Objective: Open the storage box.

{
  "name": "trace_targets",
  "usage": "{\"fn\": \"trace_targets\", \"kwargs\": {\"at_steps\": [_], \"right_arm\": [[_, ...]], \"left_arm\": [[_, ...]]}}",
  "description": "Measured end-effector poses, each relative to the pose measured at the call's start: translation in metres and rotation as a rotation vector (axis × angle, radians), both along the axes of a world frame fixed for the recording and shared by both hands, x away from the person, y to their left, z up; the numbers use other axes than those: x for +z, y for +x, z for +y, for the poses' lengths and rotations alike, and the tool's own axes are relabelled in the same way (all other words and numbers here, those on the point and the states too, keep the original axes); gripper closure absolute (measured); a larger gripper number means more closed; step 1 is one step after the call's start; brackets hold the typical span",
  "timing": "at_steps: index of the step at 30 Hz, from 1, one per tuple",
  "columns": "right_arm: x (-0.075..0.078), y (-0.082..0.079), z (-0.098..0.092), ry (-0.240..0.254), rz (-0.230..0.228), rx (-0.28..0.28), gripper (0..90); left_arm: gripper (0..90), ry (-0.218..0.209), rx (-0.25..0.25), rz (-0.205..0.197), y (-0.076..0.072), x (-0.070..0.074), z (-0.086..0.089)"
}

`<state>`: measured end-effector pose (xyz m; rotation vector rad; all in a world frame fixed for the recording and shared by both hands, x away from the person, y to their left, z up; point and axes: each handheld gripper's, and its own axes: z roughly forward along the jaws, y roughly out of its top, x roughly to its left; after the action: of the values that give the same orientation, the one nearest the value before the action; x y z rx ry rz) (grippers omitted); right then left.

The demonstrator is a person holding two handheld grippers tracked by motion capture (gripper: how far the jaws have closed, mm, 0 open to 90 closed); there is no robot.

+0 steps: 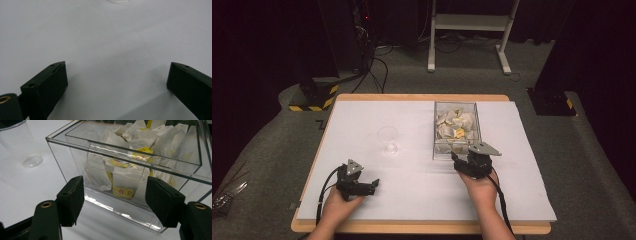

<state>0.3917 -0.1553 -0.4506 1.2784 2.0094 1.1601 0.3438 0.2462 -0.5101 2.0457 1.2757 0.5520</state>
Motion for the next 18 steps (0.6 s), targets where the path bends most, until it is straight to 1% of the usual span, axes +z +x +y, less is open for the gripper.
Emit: {"fn": "trace_targets", "kwargs": {"at_steps": [3,4,14,18], "right_arm": [[0.0,0.003,0.0,0.004,0.006,-0.007,32.0],[0.0,0.005,0.001,0.003,0.009,-0.01,33.3],[0.0,0.01,0.0,0.002,-0.006,-0.029,37.6],[0.0,0.011,0.0,0.006,-0.008,-0.025,40.1]], "left_arm": [[3.7,0.0,0.0,0.0,0.0,0.0,0.0],[3.7,0.0,0.0,0.0,0.0,0.0,0.0],[3.7,0.0,0.0,0.0,0.0,0.0,0.0],[3.7,0.0,0.0,0.0,0.0,0.0,0.0]]}}
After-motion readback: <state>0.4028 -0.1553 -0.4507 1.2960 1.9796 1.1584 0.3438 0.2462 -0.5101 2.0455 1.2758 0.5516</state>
